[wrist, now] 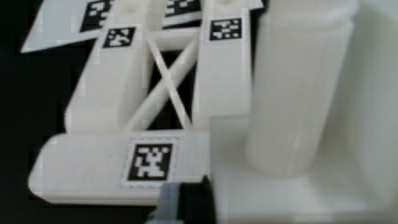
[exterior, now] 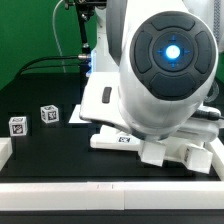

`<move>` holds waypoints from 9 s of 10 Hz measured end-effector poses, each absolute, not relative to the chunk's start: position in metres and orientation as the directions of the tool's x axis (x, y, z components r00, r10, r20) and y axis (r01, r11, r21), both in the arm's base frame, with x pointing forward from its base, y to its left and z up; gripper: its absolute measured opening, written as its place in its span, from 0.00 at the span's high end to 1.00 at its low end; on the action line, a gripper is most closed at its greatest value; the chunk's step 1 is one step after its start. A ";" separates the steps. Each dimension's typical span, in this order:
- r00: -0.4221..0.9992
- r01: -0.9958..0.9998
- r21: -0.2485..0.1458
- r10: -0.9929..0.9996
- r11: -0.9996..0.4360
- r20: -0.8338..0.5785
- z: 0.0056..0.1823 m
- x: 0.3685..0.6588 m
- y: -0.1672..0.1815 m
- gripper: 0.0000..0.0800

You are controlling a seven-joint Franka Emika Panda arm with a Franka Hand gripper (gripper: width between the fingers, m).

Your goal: Assemble chair

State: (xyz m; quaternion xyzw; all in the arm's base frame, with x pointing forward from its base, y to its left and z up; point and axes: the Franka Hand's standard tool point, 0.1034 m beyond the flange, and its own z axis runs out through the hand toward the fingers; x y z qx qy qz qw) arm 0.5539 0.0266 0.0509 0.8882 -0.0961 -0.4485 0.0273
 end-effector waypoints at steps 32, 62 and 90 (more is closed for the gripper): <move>0.991 -0.109 -0.055 -0.105 -0.992 -0.083 0.130 0.497 -0.006 0.19; 0.980 -0.067 -0.045 -0.057 -0.997 -0.189 0.011 0.370 -0.029 0.19; -0.247 0.969 -0.051 0.966 0.244 -0.074 0.048 0.432 -0.057 0.64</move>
Offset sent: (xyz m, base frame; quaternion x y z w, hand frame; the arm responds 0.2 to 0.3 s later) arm 0.0000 0.0000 0.0000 0.0000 0.0000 0.0000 1.0000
